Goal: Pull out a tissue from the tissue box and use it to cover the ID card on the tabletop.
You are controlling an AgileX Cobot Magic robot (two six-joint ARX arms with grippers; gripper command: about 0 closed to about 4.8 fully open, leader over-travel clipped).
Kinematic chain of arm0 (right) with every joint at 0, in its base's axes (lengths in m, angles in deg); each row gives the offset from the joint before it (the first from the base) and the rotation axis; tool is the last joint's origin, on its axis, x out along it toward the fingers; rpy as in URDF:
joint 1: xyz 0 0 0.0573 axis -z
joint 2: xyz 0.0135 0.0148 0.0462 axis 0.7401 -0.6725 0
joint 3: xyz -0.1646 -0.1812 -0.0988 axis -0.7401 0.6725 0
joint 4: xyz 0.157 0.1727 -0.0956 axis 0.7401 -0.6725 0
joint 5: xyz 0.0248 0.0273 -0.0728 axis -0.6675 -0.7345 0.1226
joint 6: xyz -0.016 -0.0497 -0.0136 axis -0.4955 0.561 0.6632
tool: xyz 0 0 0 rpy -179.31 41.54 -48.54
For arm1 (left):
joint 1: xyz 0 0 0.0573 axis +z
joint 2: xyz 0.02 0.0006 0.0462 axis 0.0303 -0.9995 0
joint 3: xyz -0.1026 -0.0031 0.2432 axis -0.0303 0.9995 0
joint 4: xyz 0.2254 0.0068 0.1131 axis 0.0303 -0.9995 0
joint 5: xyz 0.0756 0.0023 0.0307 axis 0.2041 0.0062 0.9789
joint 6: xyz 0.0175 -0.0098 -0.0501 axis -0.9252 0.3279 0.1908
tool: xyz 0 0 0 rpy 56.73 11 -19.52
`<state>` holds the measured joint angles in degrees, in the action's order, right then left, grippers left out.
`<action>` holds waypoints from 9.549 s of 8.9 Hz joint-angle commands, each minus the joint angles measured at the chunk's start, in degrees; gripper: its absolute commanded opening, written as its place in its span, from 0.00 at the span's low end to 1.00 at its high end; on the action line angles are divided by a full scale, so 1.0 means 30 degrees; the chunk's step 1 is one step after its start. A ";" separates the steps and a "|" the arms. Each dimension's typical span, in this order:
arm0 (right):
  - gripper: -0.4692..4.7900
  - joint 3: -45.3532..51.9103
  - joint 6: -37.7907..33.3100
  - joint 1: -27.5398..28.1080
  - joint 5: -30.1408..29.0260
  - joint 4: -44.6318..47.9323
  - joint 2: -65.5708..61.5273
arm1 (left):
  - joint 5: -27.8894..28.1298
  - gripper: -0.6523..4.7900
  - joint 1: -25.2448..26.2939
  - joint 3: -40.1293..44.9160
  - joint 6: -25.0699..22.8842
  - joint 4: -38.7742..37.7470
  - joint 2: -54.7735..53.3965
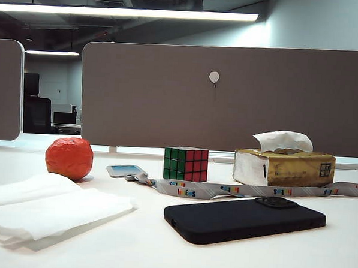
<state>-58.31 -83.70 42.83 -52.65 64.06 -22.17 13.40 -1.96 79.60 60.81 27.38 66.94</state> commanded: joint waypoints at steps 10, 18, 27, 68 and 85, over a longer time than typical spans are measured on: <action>0.08 0.0066 0.0007 -0.0007 -0.0015 0.0350 0.0015 | -0.3621 0.11 -0.0015 -0.0073 0.0058 0.0532 -0.0015; 0.08 0.0036 -0.0036 -0.0029 -0.3031 0.3912 0.0015 | -1.3464 0.11 -0.0015 -0.0073 0.0794 0.2397 -0.0015; 0.64 -1.3566 0.1945 -0.0022 -0.4532 -0.0007 -1.9445 | -1.3413 0.11 -0.0022 -0.0073 0.0794 0.2404 -0.0015; 0.08 -1.3733 0.2674 0.0678 -0.7089 1.3996 -3.3754 | -1.2743 0.11 -0.0015 -0.0073 0.0780 0.2113 -0.0015; 0.08 -1.7974 0.2390 -0.7089 -0.9952 1.2917 -3.0680 | -1.2735 0.11 -0.0015 -0.0073 0.0780 0.2127 -0.0015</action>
<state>-111.99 -77.45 22.55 -82.68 102.53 -113.44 -24.81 -1.96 79.60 63.17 33.44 66.96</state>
